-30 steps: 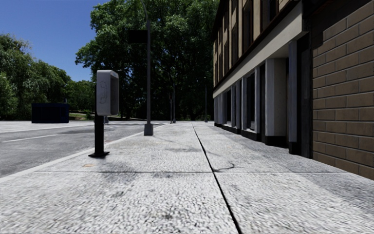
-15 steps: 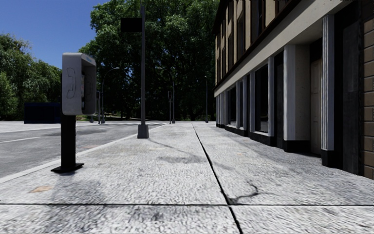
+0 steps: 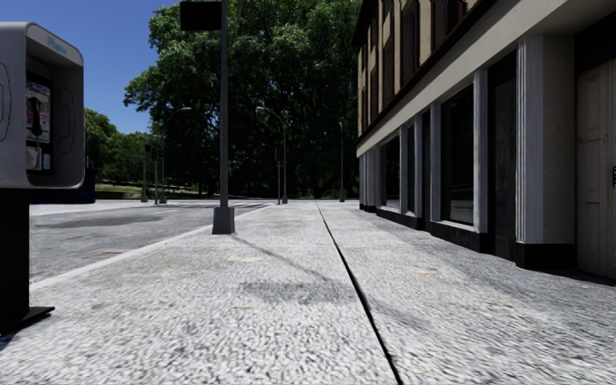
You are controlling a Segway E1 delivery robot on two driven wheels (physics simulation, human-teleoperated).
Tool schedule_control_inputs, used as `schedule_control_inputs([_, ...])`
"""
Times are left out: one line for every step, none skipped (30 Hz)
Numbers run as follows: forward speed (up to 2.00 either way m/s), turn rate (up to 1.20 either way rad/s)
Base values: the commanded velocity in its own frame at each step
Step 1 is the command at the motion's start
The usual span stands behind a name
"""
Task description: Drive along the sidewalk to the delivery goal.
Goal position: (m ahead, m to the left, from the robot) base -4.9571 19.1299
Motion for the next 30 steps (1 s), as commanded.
schedule_control_inputs([2.00, 0.00])
schedule_control_inputs([2.00, 0.00])
schedule_control_inputs([2.00, 0.00])
schedule_control_inputs([2.00, 0.00])
schedule_control_inputs([2.00, 0.00])
schedule_control_inputs([2.00, 0.00])
schedule_control_inputs([2.00, 0.00])
schedule_control_inputs([2.00, 0.00])
schedule_control_inputs([2.00, 0.00])
schedule_control_inputs([2.00, 0.00])
schedule_control_inputs([2.00, 0.00])
schedule_control_inputs([2.00, 0.00])
schedule_control_inputs([2.00, 0.00])
schedule_control_inputs([2.00, 0.00])
schedule_control_inputs([2.00, 0.00])
schedule_control_inputs([2.00, 0.00])
schedule_control_inputs([2.00, 0.00])
schedule_control_inputs([2.00, 0.00])
schedule_control_inputs([2.00, 0.00])
schedule_control_inputs([2.00, 0.00])
schedule_control_inputs([2.00, 0.00])
schedule_control_inputs([2.00, 0.00])
schedule_control_inputs([2.00, 0.00])
schedule_control_inputs([2.00, 0.00])
schedule_control_inputs([2.00, 0.00])
schedule_control_inputs([2.00, 0.00])
schedule_control_inputs([2.00, 0.00])
schedule_control_inputs([2.00, 0.00])
schedule_control_inputs([2.00, 0.00])
schedule_control_inputs([2.00, 0.00])
